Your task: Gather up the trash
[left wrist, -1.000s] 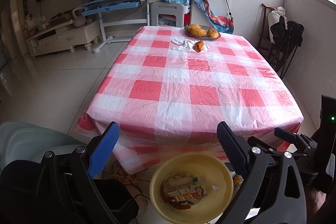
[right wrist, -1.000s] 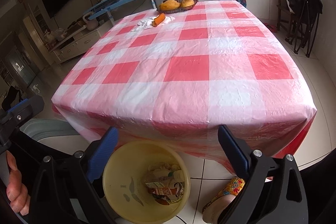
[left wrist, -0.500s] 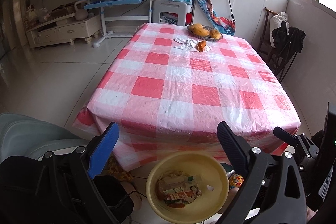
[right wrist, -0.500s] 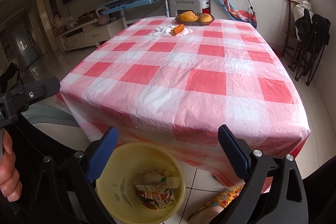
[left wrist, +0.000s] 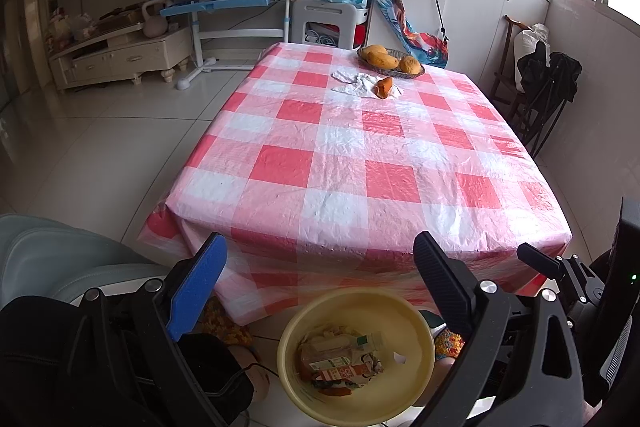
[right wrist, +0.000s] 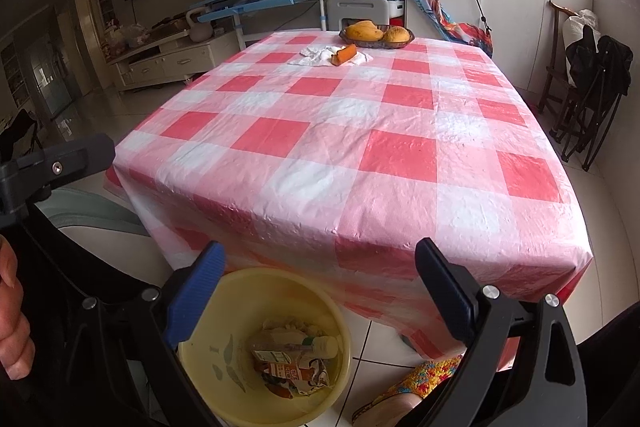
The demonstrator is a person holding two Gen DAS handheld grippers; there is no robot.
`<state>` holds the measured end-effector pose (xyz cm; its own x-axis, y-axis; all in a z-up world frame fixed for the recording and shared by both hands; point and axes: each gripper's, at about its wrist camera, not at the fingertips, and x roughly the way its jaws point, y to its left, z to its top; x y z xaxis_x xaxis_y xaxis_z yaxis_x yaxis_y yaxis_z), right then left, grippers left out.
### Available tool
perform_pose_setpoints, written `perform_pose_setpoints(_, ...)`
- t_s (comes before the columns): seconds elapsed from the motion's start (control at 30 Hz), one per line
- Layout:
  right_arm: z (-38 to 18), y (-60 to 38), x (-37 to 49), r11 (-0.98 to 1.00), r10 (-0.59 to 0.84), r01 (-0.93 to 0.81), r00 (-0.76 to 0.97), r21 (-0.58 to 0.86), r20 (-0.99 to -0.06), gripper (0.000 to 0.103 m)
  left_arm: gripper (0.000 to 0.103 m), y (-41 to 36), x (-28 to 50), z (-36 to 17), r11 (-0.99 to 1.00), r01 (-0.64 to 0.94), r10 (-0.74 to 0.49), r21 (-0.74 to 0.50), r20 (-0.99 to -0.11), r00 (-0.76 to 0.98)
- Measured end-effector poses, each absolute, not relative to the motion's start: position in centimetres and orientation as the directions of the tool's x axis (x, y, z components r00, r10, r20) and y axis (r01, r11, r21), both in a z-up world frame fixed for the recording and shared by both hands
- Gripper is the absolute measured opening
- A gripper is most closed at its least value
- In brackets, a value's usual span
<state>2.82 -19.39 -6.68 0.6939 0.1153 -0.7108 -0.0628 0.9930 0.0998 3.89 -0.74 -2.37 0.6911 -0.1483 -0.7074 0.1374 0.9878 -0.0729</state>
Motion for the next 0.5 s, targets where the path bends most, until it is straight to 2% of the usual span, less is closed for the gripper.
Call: perform_pose_setpoints(0.5,-6.62,-19.44,2.74,0.993,0.112,-0.058,0.698,0.100,-0.708,0.092,0.091,-0.68,3.92,-2.39,0.988,0.134,-0.147,-0.075,-0.707,0.692)
